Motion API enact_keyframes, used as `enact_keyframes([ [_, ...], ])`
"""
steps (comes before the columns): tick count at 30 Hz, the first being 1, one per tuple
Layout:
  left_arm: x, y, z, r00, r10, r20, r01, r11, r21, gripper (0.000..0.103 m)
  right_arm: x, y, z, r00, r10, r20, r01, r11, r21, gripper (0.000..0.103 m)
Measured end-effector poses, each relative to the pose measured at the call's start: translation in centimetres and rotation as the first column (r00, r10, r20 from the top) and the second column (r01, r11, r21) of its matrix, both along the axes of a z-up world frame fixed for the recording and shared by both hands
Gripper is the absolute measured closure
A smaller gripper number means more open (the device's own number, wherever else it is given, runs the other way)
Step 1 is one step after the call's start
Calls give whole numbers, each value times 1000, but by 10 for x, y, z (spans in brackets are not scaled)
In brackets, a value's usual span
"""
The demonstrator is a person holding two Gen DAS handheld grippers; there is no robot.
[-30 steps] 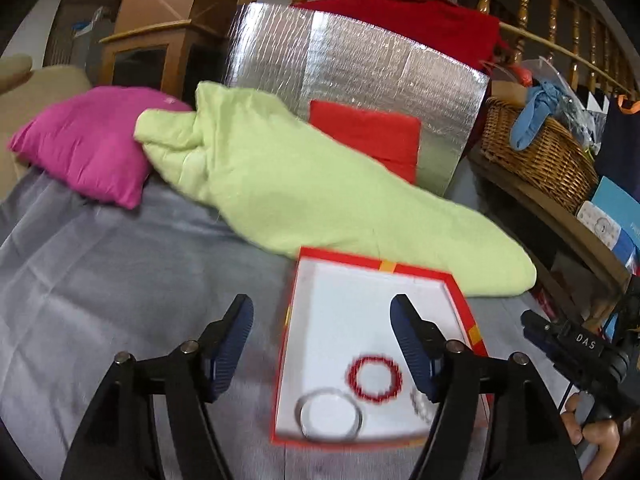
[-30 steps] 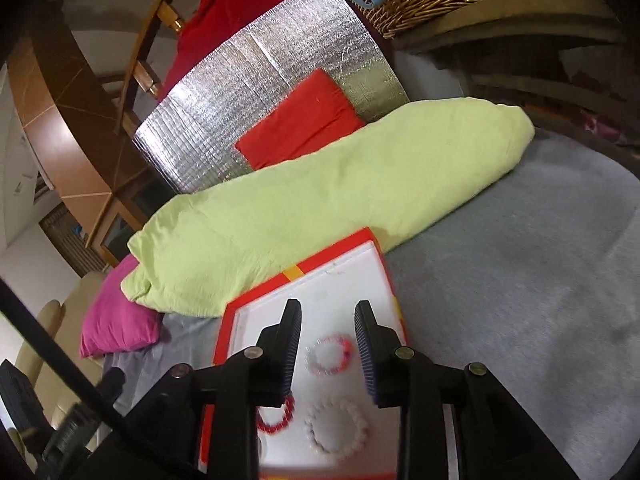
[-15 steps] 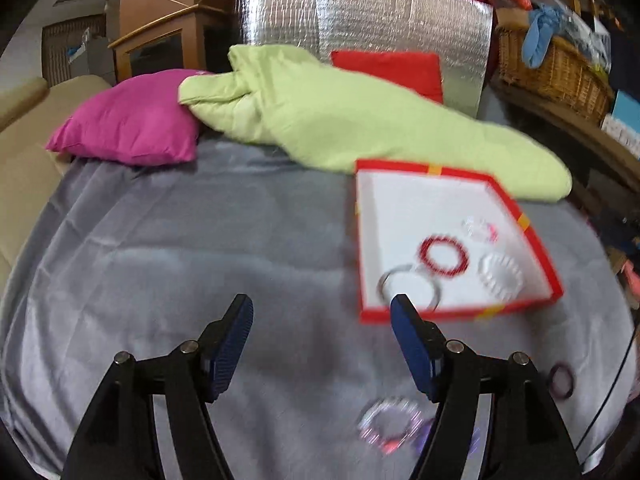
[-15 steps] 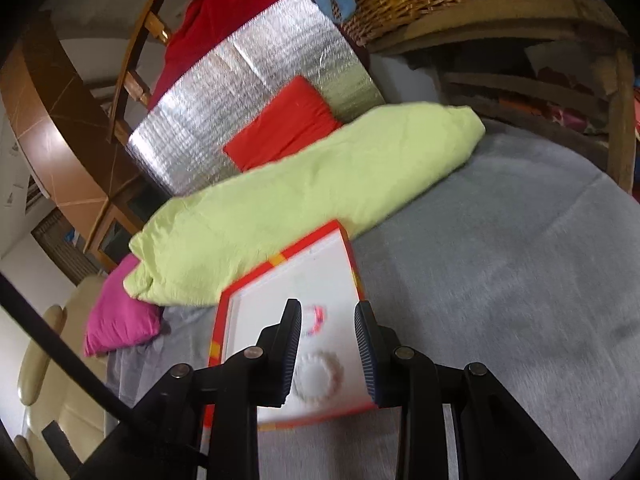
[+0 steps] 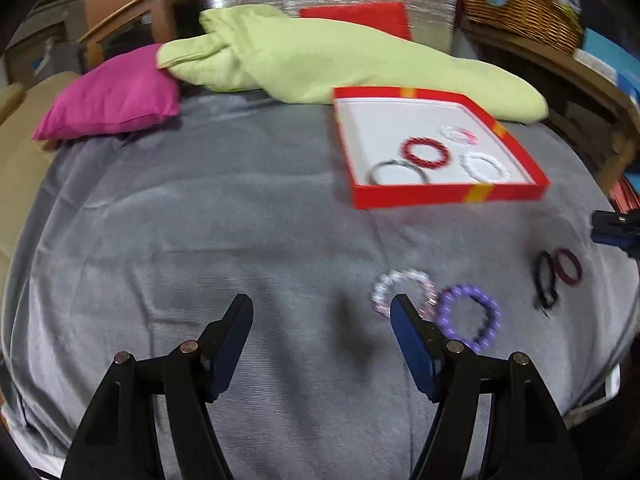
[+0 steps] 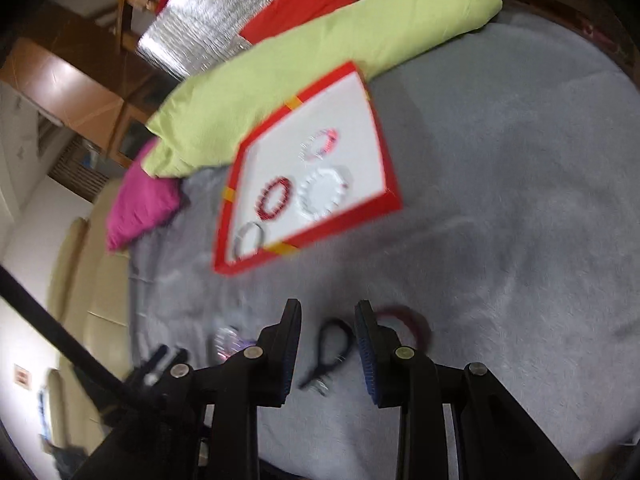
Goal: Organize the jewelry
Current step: 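Lower the pink-white bracelet into the box and open the right tool, then grasp the maroon bangle with the right tool, then grasp the light pink bead bracelet with the left tool while the right tool holds the maroon bangle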
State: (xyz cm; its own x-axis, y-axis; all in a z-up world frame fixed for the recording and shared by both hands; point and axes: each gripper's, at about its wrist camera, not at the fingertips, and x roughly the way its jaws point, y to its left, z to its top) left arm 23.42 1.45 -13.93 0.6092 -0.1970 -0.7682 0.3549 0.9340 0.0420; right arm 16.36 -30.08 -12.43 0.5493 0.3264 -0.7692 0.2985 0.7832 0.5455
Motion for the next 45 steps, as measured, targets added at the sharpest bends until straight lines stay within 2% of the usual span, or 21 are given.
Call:
enact_keyframes([
  [2, 0, -4, -4, 1000, -26, -2, 26, 999, 31, 31, -1, 1, -5, 999, -3, -34, 1, 998, -59, 72],
  [5, 10, -3, -12, 1000, -8, -29, 10, 998, 57, 31, 2, -4, -12, 997, -16, -78, 7, 994, -112, 72],
  [9, 20, -1, -20, 996, 10, -85, -7, 1000, 26, 32, 9, 1, -24, 989, 14, -149, -40, 984, -171, 72],
  [11, 22, -4, -23, 995, -4, -98, 6, 1000, 16, 36, 14, 8, -35, 977, 38, -209, -87, 969, -230, 73],
  [12, 24, -7, -26, 994, -14, -105, 15, 1000, 14, 43, 16, 13, -41, 973, 48, -228, -109, 959, -263, 78],
  [13, 26, -11, -28, 993, -23, -112, 24, 1000, 13, 51, 17, 20, -41, 973, 59, -223, -133, 935, -330, 87],
  [15, 30, -17, -32, 992, -35, -123, 38, 999, 21, 60, 17, 32, -38, 974, 91, -206, -171, 896, -411, 97],
  [18, 37, -22, -36, 992, -24, -121, 28, 999, 31, 67, 14, 24, -27, 989, 51, -139, -104, 908, -405, 98],
  [21, 41, -26, -36, 993, -33, -110, 36, 999, 29, 67, 10, 11, -9, 999, -8, -44, -11, 914, -406, 98],
  [23, 43, -26, -35, 993, -35, -113, 38, 999, 31, 67, 12, 6, -4, 999, -31, -19, 22, 925, -378, 98],
  [27, 43, -20, -30, 993, -23, -112, 25, 1000, 10, 67, 17, 11, -8, 999, -31, -34, 18, 942, -335, 98],
  [33, 36, -27, -22, 995, -63, -82, 63, 998, -5, 67, 19, 28, -10, 1000, -6, -30, -4, 946, -325, 98],
  [40, 34, -39, -36, 986, -113, -119, 116, 993, 13, 68, 21, 38, -12, 999, 11, -34, -21, 946, -322, 98],
  [41, 36, -38, -36, 986, -115, -123, 115, 993, -8, 70, 22, 39, -13, 999, 13, -35, -24, 947, -321, 98],
  [43, 39, -35, -36, 983, -113, -144, 106, 993, -55, 90, 22, 40, -14, 999, 14, -37, -26, 946, -322, 98],
  [45, 40, -35, -36, 983, -109, -149, 100, 993, -66, 94, 23, 41, -14, 999, 14, -36, -25, 947, -321, 98],
])
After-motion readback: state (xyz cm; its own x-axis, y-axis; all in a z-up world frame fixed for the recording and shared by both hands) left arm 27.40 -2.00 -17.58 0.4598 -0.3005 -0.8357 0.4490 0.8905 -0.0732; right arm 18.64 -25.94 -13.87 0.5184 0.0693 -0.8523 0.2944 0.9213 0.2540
